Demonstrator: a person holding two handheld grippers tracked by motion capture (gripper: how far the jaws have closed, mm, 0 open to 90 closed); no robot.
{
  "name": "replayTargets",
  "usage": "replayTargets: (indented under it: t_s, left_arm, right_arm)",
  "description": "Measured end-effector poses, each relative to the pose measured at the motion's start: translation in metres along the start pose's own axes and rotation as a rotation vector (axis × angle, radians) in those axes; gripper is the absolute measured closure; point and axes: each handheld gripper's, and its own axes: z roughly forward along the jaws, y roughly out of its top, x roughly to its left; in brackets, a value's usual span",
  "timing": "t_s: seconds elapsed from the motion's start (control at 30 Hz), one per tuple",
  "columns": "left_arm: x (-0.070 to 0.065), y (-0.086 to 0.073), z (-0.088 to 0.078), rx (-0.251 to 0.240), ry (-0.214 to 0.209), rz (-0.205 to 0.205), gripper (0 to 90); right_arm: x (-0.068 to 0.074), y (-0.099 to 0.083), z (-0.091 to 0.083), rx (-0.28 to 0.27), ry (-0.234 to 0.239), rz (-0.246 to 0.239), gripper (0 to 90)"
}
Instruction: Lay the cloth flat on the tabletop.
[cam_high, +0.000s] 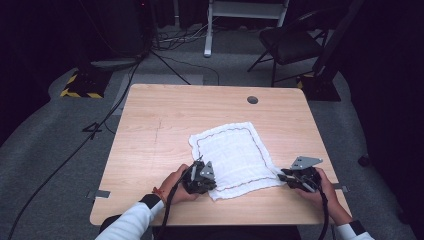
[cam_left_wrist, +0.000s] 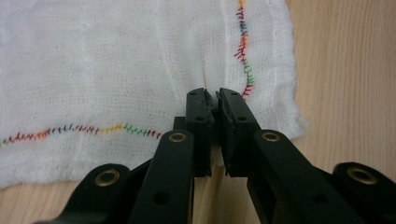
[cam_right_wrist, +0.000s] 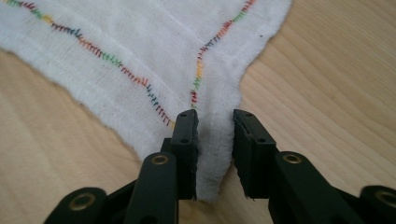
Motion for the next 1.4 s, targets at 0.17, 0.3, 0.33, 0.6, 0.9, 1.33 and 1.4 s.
replayTargets:
  t_s: [0.17, 0.3, 0.33, 0.6, 0.9, 1.33, 1.4]
  left_arm:
    - [-0.002, -0.017, -0.012, 0.003, 0.004, -0.032, 82.6]
    - [-0.002, -0.028, -0.021, 0.000, 0.026, -0.053, 79.1]
    - [-0.001, -0.031, -0.024, -0.006, 0.033, -0.074, 76.3]
    - [0.028, -0.037, -0.042, -0.113, 0.220, -0.301, 35.2]
    - [0.072, -0.023, -0.048, -0.183, 0.312, -0.381, 24.3]
    - [0.123, -0.019, -0.013, -0.082, 0.353, -0.436, 24.5]
    - [0.125, -0.019, -0.010, -0.072, 0.366, -0.426, 24.5]
  right_arm:
    - [0.019, 0.003, -0.002, 0.014, 0.065, -0.015, 72.7]
    - [0.032, 0.004, -0.005, 0.020, 0.115, -0.028, 66.5]
    - [0.034, 0.005, -0.006, 0.025, 0.115, -0.038, 63.2]
    - [0.005, 0.031, -0.012, -0.074, 0.026, 0.025, 51.3]
    - [-0.046, 0.083, 0.033, -0.133, -0.025, 0.104, 47.9]
    - [-0.067, 0.124, 0.095, -0.073, -0.041, 0.152, 41.2]
    - [-0.066, 0.126, 0.103, -0.034, -0.057, 0.146, 42.0]
